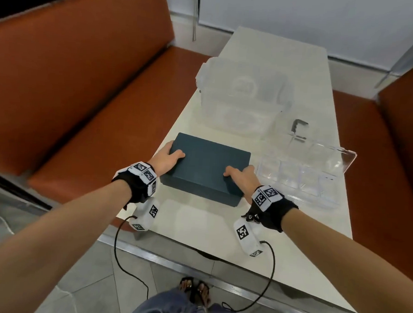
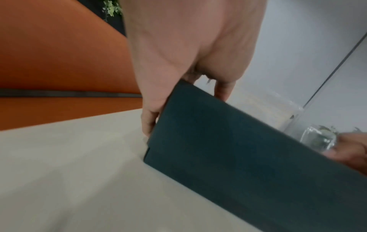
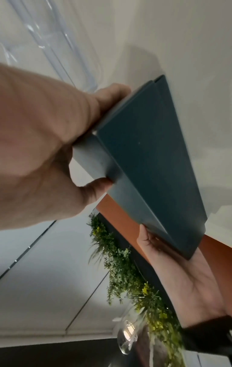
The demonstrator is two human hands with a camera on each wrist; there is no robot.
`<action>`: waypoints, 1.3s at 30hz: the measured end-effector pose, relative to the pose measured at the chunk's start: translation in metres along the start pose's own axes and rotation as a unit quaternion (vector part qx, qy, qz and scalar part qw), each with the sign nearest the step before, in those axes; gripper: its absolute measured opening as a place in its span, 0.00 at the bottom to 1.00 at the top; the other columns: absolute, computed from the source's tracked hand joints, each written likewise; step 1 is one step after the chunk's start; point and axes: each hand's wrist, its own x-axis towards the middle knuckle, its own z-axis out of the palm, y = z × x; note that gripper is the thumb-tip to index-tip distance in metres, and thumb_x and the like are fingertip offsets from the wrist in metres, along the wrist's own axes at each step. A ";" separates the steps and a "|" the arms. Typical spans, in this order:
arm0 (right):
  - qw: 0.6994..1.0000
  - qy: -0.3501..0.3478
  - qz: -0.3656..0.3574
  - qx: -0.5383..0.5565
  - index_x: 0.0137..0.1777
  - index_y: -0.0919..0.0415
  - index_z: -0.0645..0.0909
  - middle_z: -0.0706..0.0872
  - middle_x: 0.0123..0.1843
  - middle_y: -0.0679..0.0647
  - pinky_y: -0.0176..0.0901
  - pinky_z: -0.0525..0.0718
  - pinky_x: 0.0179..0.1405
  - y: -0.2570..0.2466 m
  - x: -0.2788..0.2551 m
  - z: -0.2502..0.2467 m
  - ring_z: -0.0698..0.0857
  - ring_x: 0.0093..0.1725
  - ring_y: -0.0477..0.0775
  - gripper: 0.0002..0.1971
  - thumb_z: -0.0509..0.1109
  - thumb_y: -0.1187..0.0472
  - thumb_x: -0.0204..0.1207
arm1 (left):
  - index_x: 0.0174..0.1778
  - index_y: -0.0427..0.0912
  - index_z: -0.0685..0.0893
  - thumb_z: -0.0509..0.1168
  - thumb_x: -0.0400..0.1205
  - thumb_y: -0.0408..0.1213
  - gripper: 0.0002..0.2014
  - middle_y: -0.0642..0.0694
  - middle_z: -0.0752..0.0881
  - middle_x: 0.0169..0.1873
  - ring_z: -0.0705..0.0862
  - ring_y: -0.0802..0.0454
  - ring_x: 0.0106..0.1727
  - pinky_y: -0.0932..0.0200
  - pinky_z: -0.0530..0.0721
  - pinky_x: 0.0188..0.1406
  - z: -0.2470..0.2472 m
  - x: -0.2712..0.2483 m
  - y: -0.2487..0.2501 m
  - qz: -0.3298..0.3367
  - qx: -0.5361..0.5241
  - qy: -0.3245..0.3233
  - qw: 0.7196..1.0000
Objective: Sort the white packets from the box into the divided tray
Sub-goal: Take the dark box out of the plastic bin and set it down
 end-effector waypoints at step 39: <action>0.986 -0.111 0.095 0.074 0.57 0.63 0.79 0.82 0.45 0.60 0.51 0.85 0.39 0.026 -0.039 -0.040 0.85 0.38 0.58 0.11 0.70 0.60 0.78 | 0.54 0.49 0.77 0.64 0.81 0.59 0.17 0.44 0.82 0.54 0.80 0.47 0.50 0.57 0.81 0.46 -0.023 -0.035 0.011 -0.127 0.081 -0.078 0.985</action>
